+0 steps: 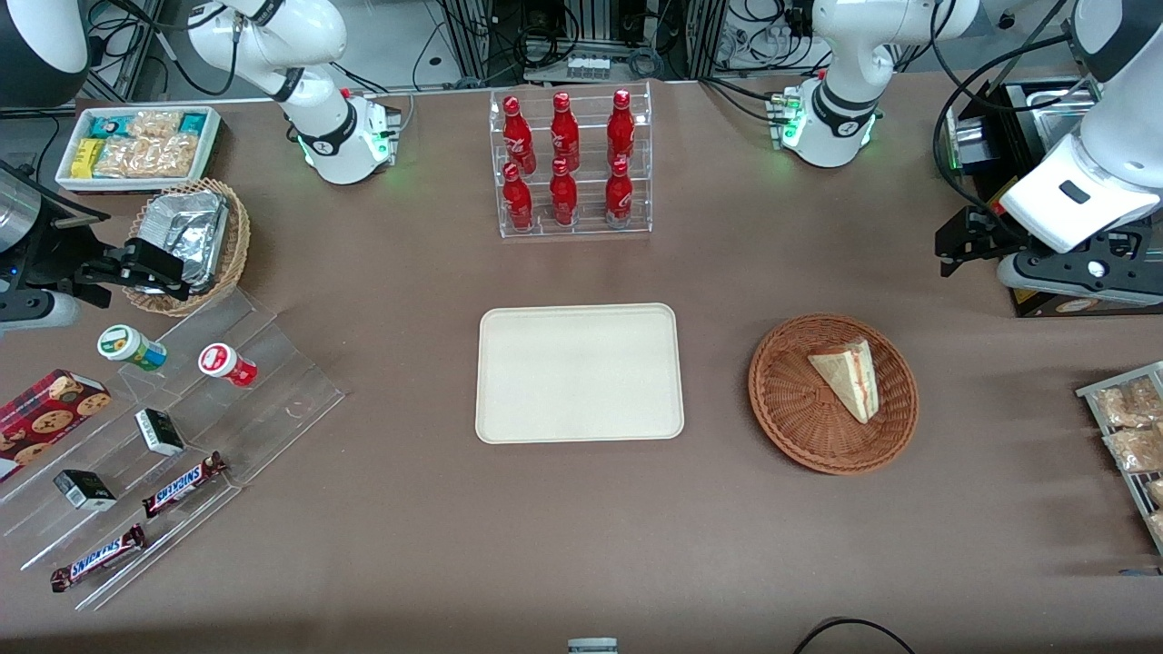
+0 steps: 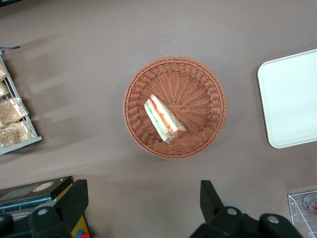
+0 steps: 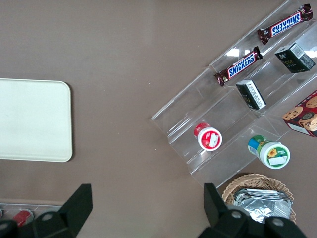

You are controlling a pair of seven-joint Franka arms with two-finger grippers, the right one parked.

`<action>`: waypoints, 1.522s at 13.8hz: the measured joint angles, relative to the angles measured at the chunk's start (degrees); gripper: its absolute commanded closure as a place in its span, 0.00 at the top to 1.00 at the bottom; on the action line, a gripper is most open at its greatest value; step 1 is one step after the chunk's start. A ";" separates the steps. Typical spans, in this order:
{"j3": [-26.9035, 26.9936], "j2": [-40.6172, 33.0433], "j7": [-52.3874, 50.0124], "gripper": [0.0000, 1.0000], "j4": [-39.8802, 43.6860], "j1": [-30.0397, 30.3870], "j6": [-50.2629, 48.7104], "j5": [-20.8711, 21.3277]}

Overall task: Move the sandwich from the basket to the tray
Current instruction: 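Move the left gripper down over the wrapped sandwich in the wicker basket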

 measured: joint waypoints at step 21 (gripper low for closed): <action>1.89 -3.26 -17.08 1.00 -37.39 0.34 39.28 -3.61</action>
